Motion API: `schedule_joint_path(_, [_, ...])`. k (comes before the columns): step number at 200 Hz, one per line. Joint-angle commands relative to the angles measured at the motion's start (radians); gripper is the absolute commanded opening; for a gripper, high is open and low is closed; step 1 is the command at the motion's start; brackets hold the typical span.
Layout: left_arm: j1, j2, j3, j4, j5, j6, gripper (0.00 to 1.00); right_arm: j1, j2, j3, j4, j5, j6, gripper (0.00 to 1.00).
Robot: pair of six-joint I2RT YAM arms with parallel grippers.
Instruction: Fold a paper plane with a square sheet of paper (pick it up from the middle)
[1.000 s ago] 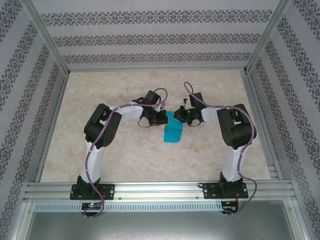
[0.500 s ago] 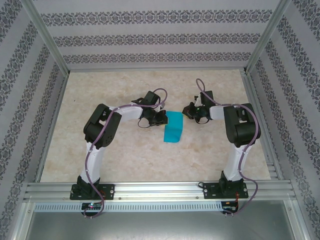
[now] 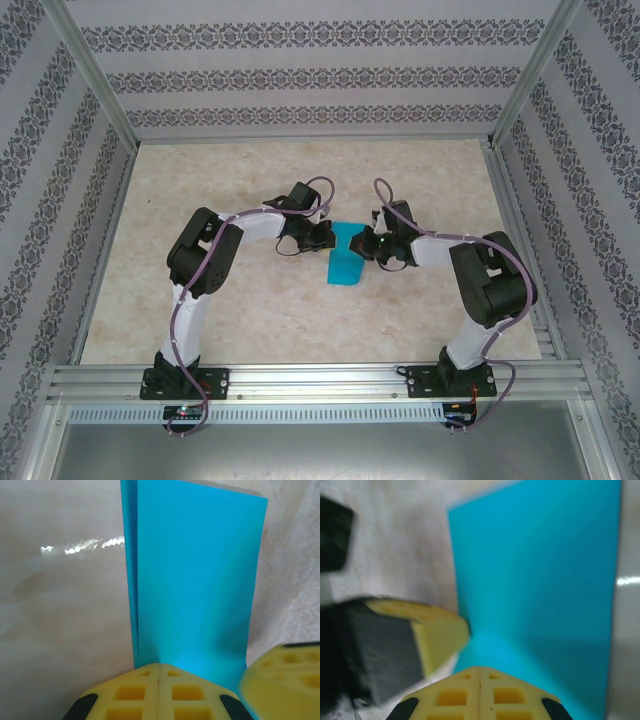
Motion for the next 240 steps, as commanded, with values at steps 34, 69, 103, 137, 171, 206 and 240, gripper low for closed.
schedule_joint_path(34, [-0.001, 0.13, -0.094, -0.204, -0.179, 0.021, 0.0, 0.021, -0.044, -0.1, 0.134, -0.001, 0.097, 0.0])
schedule_joint_path(69, [-0.001, 0.13, -0.098, -0.201, -0.179, 0.022, 0.0, 0.033, -0.031, -0.124, 0.182, -0.011, 0.123, 0.0])
schedule_joint_path(103, [-0.001, 0.131, -0.101, -0.199, -0.179, 0.021, 0.0, 0.034, -0.038, -0.137, 0.177, -0.013, 0.122, 0.0])
schedule_joint_path(137, [-0.001, 0.131, -0.103, -0.198, -0.183, 0.017, 0.0, 0.038, -0.032, -0.163, 0.178, -0.032, 0.117, 0.0])
schedule_joint_path(171, [-0.001, 0.13, -0.106, -0.194, -0.186, 0.011, 0.0, 0.04, -0.041, -0.198, 0.175, -0.051, 0.111, 0.0])
schedule_joint_path(206, [-0.001, 0.13, -0.11, -0.193, -0.188, 0.008, 0.0, 0.04, -0.092, -0.245, 0.123, -0.069, 0.083, 0.0])
schedule_joint_path(240, [-0.001, 0.13, -0.11, -0.191, -0.188, 0.007, 0.0, 0.037, -0.164, -0.294, 0.029, -0.059, 0.034, 0.0])
